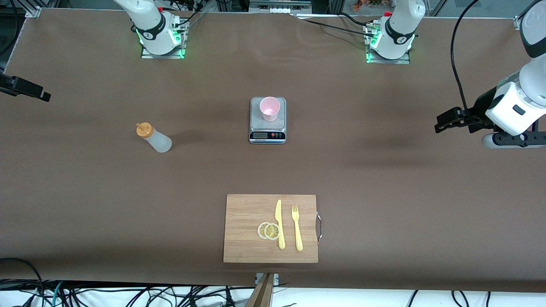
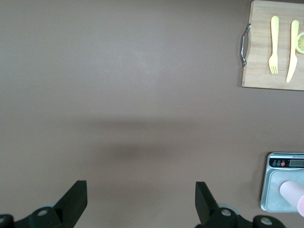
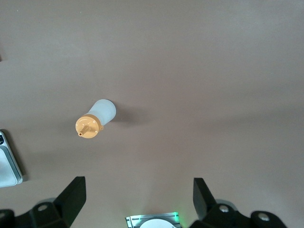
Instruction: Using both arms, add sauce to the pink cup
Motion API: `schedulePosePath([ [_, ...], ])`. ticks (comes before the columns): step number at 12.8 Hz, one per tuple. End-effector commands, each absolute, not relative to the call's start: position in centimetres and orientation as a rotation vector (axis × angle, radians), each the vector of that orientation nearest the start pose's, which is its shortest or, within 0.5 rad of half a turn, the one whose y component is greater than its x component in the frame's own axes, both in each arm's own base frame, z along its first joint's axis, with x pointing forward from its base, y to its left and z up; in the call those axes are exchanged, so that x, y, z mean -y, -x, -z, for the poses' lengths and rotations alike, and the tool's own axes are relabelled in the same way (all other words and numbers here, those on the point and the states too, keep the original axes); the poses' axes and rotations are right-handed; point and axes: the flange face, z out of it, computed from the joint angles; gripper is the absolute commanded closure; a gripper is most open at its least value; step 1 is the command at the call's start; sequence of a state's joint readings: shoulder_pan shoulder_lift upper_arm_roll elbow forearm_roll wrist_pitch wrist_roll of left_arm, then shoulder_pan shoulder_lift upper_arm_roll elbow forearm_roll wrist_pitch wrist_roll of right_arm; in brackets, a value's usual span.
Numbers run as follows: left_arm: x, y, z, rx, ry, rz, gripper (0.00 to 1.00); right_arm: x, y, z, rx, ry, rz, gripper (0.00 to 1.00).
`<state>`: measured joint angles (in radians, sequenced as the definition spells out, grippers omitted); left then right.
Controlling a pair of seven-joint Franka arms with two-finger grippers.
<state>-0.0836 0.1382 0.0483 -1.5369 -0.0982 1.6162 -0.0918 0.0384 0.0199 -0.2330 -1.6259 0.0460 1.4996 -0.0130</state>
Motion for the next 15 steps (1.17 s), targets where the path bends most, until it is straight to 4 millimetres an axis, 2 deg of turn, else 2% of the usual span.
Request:
schedulePosePath([
  [1, 2.1, -59.5, -56.6, 0.070, 3.223, -0.135, 0.00, 10.2, -53.8, -58.8, -0.271, 3.048, -0.218, 0.00],
  [9, 0.5, -60.0, -55.3, -0.020, 3.192, -0.164, 0.00, 10.4, -53.8, -58.7, -0.276, 3.047, -0.220, 0.00],
  [11, 0.5, -60.2, -54.6, -0.025, 3.187, -0.183, 0.00, 10.5, -53.7, -58.7, -0.278, 3.047, -0.220, 0.00],
  [15, 0.8, -60.3, -54.5, -0.032, 3.186, -0.186, 0.00, 11.0, -53.7, -58.3, -0.292, 3.042, -0.235, 0.00],
])
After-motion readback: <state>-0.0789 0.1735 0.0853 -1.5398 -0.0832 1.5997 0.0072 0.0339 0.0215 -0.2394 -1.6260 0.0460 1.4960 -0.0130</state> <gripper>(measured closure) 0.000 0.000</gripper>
